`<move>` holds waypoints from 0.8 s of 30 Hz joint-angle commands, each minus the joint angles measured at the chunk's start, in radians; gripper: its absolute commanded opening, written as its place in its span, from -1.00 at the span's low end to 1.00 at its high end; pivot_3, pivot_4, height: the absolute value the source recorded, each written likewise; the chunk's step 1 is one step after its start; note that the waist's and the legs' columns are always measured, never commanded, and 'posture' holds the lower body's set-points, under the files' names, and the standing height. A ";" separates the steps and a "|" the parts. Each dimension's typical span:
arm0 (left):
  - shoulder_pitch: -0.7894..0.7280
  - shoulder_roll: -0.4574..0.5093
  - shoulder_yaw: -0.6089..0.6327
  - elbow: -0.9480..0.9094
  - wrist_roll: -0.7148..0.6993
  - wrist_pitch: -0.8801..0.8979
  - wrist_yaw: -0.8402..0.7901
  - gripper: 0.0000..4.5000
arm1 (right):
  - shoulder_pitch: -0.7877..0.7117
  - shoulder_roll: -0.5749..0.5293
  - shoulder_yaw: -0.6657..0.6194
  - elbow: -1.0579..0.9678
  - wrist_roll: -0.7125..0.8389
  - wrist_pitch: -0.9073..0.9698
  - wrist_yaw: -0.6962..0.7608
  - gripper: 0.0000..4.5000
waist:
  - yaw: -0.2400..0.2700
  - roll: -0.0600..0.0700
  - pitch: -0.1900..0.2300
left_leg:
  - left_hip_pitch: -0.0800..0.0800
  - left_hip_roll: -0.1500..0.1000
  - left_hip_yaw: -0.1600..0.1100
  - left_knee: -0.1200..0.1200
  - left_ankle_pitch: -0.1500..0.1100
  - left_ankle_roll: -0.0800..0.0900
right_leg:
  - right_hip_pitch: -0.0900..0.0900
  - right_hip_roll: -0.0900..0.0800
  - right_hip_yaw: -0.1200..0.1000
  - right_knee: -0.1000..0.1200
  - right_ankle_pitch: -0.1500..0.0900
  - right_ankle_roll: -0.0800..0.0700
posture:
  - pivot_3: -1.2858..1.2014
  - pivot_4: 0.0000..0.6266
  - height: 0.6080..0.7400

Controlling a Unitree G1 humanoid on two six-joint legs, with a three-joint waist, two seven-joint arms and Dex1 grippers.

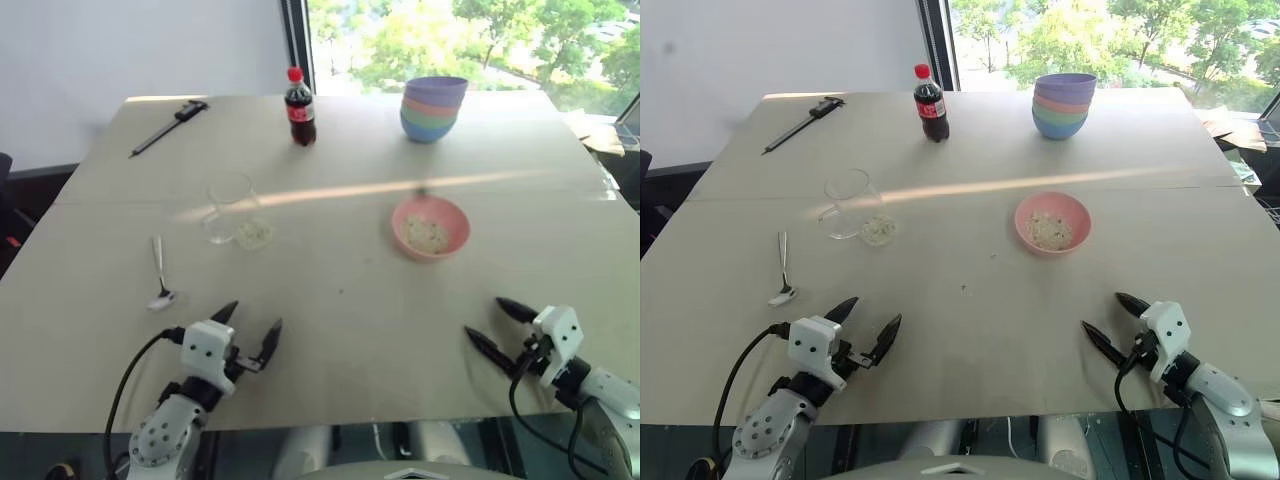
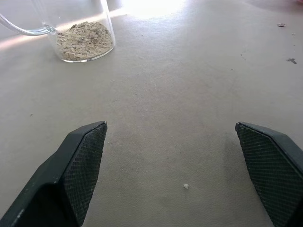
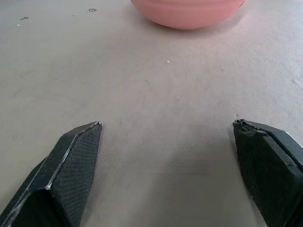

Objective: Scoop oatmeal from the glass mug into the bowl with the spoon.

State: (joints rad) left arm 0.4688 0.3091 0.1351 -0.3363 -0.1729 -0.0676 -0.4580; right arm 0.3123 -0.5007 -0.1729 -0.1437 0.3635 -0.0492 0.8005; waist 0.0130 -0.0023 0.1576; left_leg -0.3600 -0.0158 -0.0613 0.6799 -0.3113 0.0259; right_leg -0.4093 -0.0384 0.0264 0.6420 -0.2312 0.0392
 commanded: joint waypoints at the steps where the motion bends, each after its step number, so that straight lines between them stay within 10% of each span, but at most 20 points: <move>1: 0.009 -0.004 -0.024 0.025 0.019 -0.003 0.006 1.00 | 0.017 0.015 0.004 -0.033 0.002 0.001 -0.015 0.98 | 0.000 0.000 0.000 | 0.000 0.000 0.000 0.000 0.000 0.000 | 0.000 0.000 0.000 0.000 0.000 0.000 | 0.03 -0.52 1.00; 24: -0.032 -0.004 -0.030 0.063 0.037 -0.023 0.024 1.00 | -0.029 0.056 0.034 -0.021 -0.033 -0.007 -0.062 0.98 | 0.001 0.007 -0.004 | 0.001 0.000 0.001 0.000 0.000 0.000 | 0.001 0.002 0.001 0.001 -0.001 0.001 | 0.03 -0.52 1.00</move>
State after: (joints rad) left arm 0.4358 0.3017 0.1169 -0.2977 -0.1498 -0.0962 -0.4373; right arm 0.2902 -0.4482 -0.1499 -0.1592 0.3298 -0.0491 0.7367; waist 0.0136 0.0047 0.1532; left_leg -0.3586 -0.0158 -0.0606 0.6802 -0.3110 0.0261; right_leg -0.4088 -0.0365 0.0273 0.6429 -0.2322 0.0402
